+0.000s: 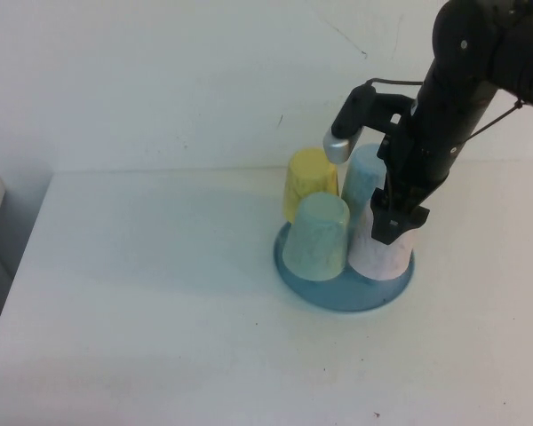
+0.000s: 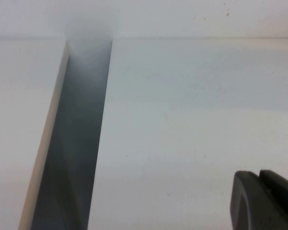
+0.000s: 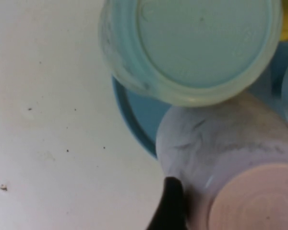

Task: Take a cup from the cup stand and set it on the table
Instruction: Pick up the cup from the rack

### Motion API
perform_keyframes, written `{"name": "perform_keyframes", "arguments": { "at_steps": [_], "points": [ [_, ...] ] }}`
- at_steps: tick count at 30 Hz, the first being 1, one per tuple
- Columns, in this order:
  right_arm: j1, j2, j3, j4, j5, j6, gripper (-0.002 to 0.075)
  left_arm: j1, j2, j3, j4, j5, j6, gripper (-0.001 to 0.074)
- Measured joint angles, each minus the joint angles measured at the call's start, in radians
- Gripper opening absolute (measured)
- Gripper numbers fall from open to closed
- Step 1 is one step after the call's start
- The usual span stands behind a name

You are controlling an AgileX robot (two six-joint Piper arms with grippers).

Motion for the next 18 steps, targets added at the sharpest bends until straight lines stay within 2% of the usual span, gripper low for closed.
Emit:
{"name": "perform_keyframes", "arguments": {
  "at_steps": [18],
  "points": [
    [0.005,0.035,-0.018,-0.002,0.002,0.041,0.0566,0.000,0.000,0.000,0.000,0.000,-0.002,-0.0003]
  ]
}}
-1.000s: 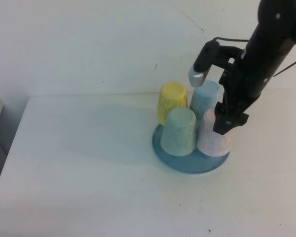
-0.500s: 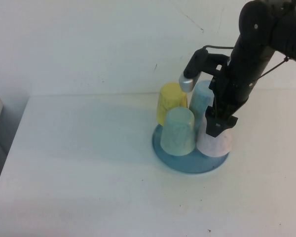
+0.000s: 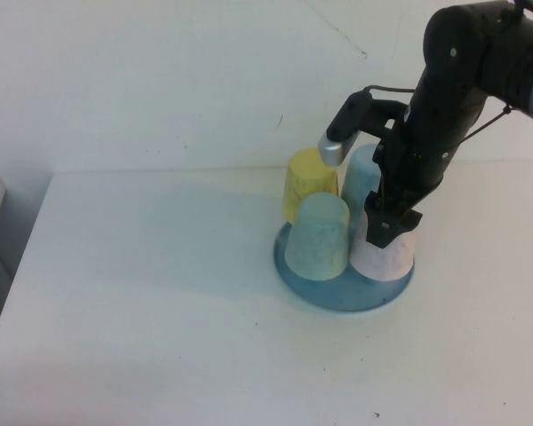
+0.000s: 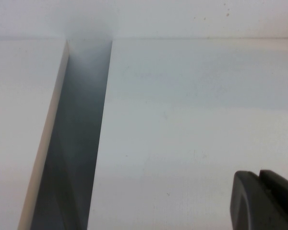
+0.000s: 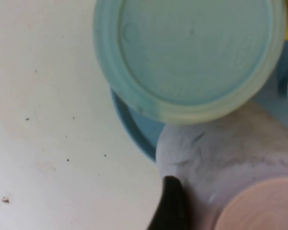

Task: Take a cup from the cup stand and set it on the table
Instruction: Pick up the cup from the rack, then hand over the cup

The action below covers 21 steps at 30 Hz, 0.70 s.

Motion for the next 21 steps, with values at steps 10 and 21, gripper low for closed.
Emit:
{"name": "perform_keyframes", "arguments": {
  "at_steps": [10,21],
  "points": [
    [0.002,-0.235,0.017,-0.040,0.001,0.145,0.0566,0.000,0.000,0.000,0.000,0.000,0.000,-0.0003],
    [-0.133,-0.616,0.608,0.386,-0.068,-0.052,0.0566,0.000,0.000,0.000,0.000,0.000,0.000,-0.0003]
  ]
}}
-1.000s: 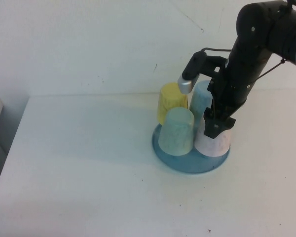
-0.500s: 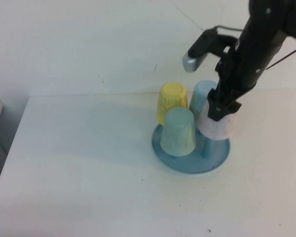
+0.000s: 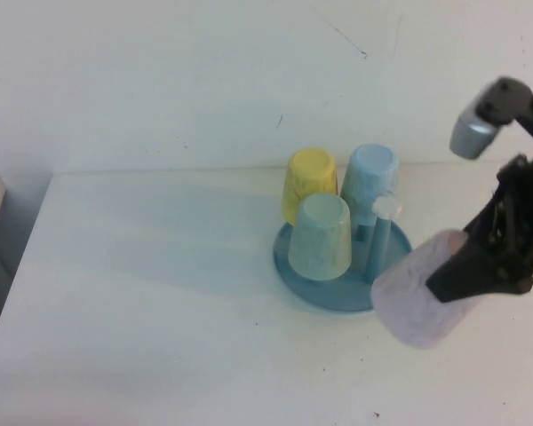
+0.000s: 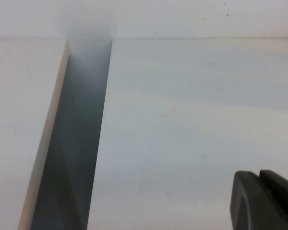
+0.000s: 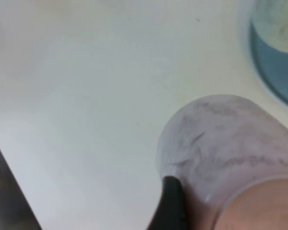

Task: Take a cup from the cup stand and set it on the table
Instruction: Hand over the cup

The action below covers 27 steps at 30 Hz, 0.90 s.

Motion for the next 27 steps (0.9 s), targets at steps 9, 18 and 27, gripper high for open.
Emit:
{"name": "perform_keyframes", "arguments": {
  "at_steps": [9,18,27],
  "points": [
    [-0.172,-0.009,0.443,0.665,-0.228,-0.187,0.0566,0.000,0.000,0.000,0.000,0.000,0.003,-0.0003],
    [-0.338,0.237,0.450,1.106,-0.027,-0.172,0.0566,0.000,0.000,0.000,0.000,0.000,0.003,-0.0003],
    [-0.306,0.220,0.450,1.176,-0.019,0.121,0.0566,0.000,0.000,0.000,0.000,0.000,0.003,-0.0003]
  ]
}}
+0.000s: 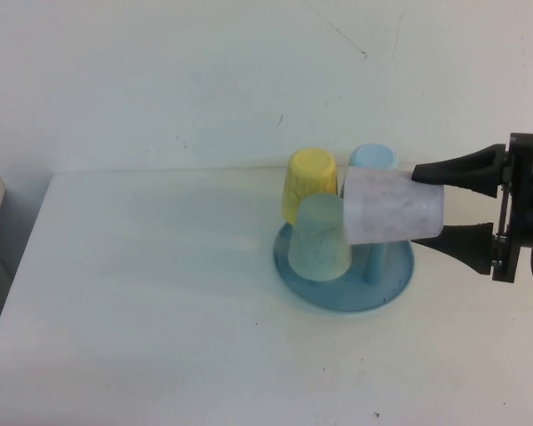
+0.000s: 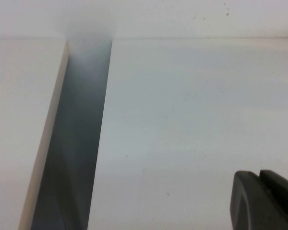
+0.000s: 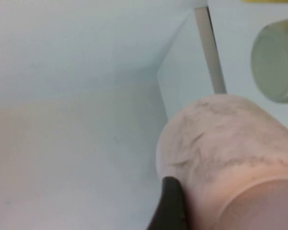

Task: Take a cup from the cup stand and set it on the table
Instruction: Hand over the cup

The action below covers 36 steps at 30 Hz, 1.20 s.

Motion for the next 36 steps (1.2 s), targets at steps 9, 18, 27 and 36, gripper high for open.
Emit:
{"name": "perform_keyframes", "arguments": {
  "at_steps": [9,18,27,36],
  "points": [
    [0.026,-0.085,0.000,0.002,0.017,0.125,0.0566,0.000,0.000,0.000,-0.042,-0.013,-0.032,-0.0003],
    [0.026,-0.090,0.002,0.002,0.017,0.023,0.0566,-0.002,0.000,0.006,-0.754,-0.182,-0.323,-0.0003],
    [0.026,-0.090,0.002,-0.024,0.017,-0.031,0.0566,-0.002,0.000,0.006,-0.836,-0.096,-0.131,-0.0003],
    [0.026,-0.090,0.002,-0.047,0.017,-0.035,0.0566,-0.002,0.297,-0.183,-1.326,0.271,0.693,-0.0003]
  ]
}}
